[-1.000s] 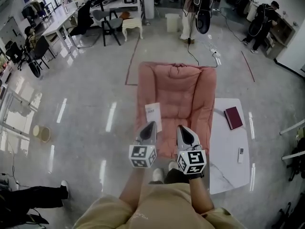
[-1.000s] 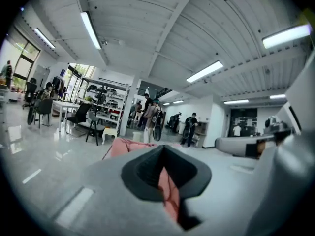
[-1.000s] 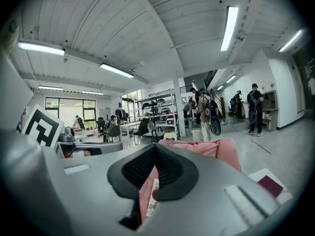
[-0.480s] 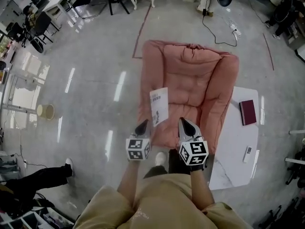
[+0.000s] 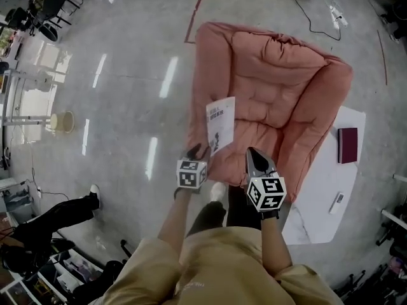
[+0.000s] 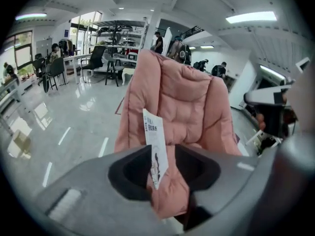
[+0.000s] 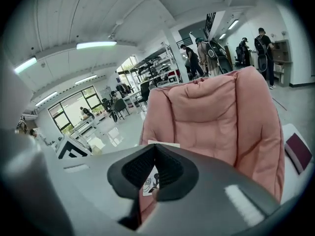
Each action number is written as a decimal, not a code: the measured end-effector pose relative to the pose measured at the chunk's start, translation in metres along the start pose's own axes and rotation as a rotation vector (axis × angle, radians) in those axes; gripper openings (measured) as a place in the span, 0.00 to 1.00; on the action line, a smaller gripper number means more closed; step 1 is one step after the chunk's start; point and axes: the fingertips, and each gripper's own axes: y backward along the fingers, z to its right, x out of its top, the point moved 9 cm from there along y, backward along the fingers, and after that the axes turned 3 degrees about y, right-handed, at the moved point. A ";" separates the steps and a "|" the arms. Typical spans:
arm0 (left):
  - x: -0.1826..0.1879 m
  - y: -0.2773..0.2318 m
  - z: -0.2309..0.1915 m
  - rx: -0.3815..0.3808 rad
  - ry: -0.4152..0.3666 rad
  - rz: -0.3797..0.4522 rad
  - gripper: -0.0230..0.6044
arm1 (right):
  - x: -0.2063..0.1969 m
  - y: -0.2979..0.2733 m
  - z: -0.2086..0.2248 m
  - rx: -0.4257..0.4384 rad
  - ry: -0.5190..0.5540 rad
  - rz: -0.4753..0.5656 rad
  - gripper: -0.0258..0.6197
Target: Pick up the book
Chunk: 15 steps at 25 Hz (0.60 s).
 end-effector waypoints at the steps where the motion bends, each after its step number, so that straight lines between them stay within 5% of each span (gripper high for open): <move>1: -0.001 -0.012 -0.003 -0.004 0.001 -0.014 0.30 | -0.003 -0.006 0.002 0.006 0.002 -0.012 0.05; 7: -0.015 -0.077 -0.015 -0.004 -0.044 -0.106 0.49 | -0.024 -0.033 0.013 0.029 -0.006 -0.086 0.05; 15: -0.017 -0.128 -0.030 0.002 -0.002 -0.113 0.52 | -0.039 -0.056 0.027 0.046 -0.018 -0.126 0.05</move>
